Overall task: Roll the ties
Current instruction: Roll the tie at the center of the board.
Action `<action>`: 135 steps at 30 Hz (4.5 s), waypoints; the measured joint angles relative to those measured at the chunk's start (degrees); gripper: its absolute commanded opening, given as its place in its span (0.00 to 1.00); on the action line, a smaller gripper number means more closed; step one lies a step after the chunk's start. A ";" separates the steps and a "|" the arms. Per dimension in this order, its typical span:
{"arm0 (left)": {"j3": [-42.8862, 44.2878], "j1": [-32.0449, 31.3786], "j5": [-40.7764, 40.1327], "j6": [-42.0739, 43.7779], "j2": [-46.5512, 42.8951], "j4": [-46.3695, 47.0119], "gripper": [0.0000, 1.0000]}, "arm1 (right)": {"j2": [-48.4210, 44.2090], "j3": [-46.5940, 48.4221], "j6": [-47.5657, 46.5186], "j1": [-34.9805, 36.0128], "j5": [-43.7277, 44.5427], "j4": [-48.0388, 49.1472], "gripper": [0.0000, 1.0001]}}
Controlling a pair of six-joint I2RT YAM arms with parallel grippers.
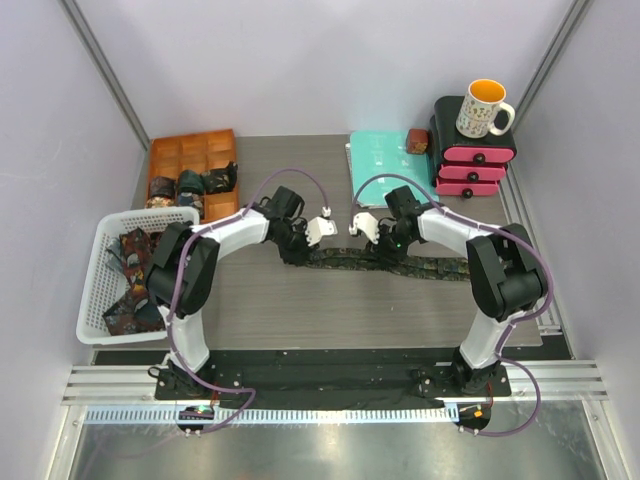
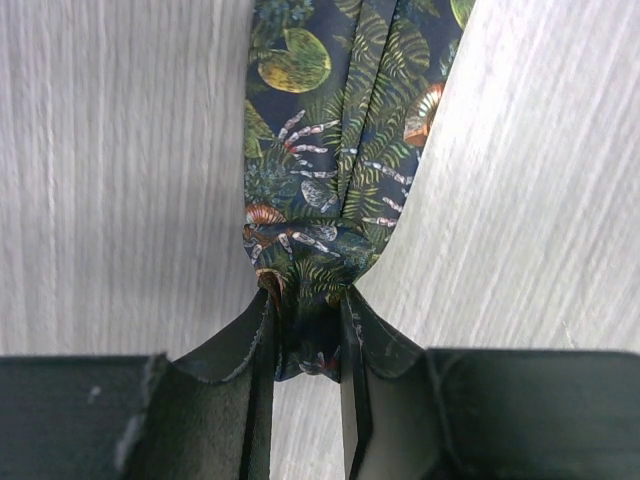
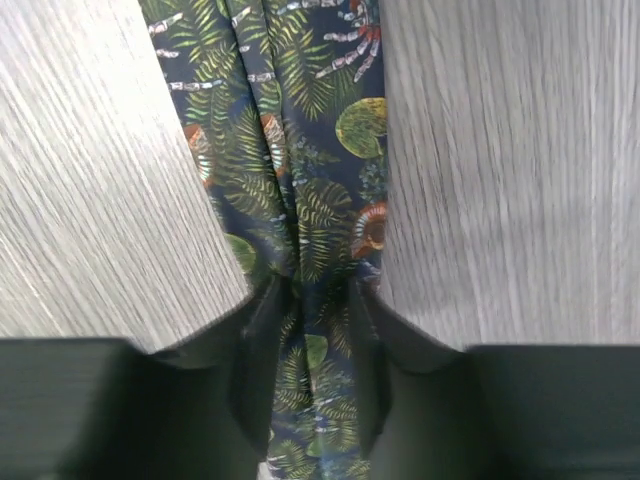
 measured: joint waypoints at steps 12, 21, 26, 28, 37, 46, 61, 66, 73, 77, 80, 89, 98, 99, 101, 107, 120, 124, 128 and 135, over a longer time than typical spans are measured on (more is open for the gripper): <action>-5.81 2.89 8.11 8.72 -6.34 0.72 0.09 | -2.01 -4.22 -5.49 1.16 3.28 10.12 0.23; -1.88 -2.19 1.44 12.00 -2.01 -3.43 0.14 | -2.08 -0.96 -0.81 -1.66 3.02 5.05 0.65; 0.04 -2.60 -0.61 12.02 -0.83 -5.07 0.15 | -1.27 9.25 11.43 -6.51 -5.81 -5.18 0.55; 0.57 -2.73 -1.25 12.02 -0.55 -5.49 0.15 | -1.07 12.15 18.53 -7.76 -10.38 -6.38 0.46; 0.90 -2.91 -1.95 11.76 -0.35 -5.68 0.16 | 2.34 -0.11 69.13 -5.22 -24.74 16.50 0.41; 0.98 -2.91 -1.92 11.54 -0.24 -5.70 0.18 | 8.44 -2.40 93.77 5.90 -22.86 38.77 0.45; 1.01 -2.89 -1.92 11.47 -0.24 -5.68 0.21 | 14.62 -0.59 98.01 9.60 -19.50 44.30 0.25; 1.01 -2.82 -1.90 11.45 -0.24 -5.68 0.33 | 15.15 -0.07 97.59 9.99 -19.67 44.72 0.01; 1.03 -0.68 0.90 11.06 -0.37 -6.43 0.61 | 15.19 0.37 96.54 9.92 -18.58 43.69 0.01; 0.94 2.23 2.73 10.73 -0.98 -7.65 0.67 | 15.93 0.85 95.78 9.68 -18.36 42.60 0.01; -0.07 3.72 4.13 10.21 -2.91 -7.15 0.68 | 16.72 1.68 95.54 9.27 -18.47 41.44 0.01; -1.57 2.99 6.49 9.27 -3.74 -5.49 0.66 | 17.90 3.72 94.53 8.74 -19.10 39.21 0.01; 0.20 2.97 4.70 9.40 -0.33 -5.46 0.48 | 18.14 4.13 93.94 8.57 -19.41 38.66 0.01; 0.20 2.97 4.59 9.51 -0.24 -5.57 0.44 | 18.16 4.13 93.94 8.55 -19.43 38.66 0.01; 0.20 2.97 4.50 9.68 -0.24 -5.57 0.36 | 18.23 4.13 93.90 8.52 -19.52 38.69 0.01; 0.35 2.95 5.03 9.38 -0.28 -5.62 0.30 | 18.38 4.35 93.83 8.48 -19.78 38.51 0.01; 5.07 -0.57 4.61 6.86 -0.02 -7.87 0.37 | 19.17 4.90 94.16 8.13 -21.33 38.21 0.01; 7.19 -1.53 3.30 6.51 1.75 -8.83 0.37 | 19.39 5.09 94.60 7.93 -21.66 38.18 0.01; 8.83 -2.27 1.75 5.97 3.04 -9.66 0.40 | 19.41 5.09 95.47 7.67 -21.66 38.25 0.01; 9.90 -3.45 0.02 5.57 4.24 -9.66 0.46 | 19.71 5.07 97.26 7.50 -21.99 38.60 0.01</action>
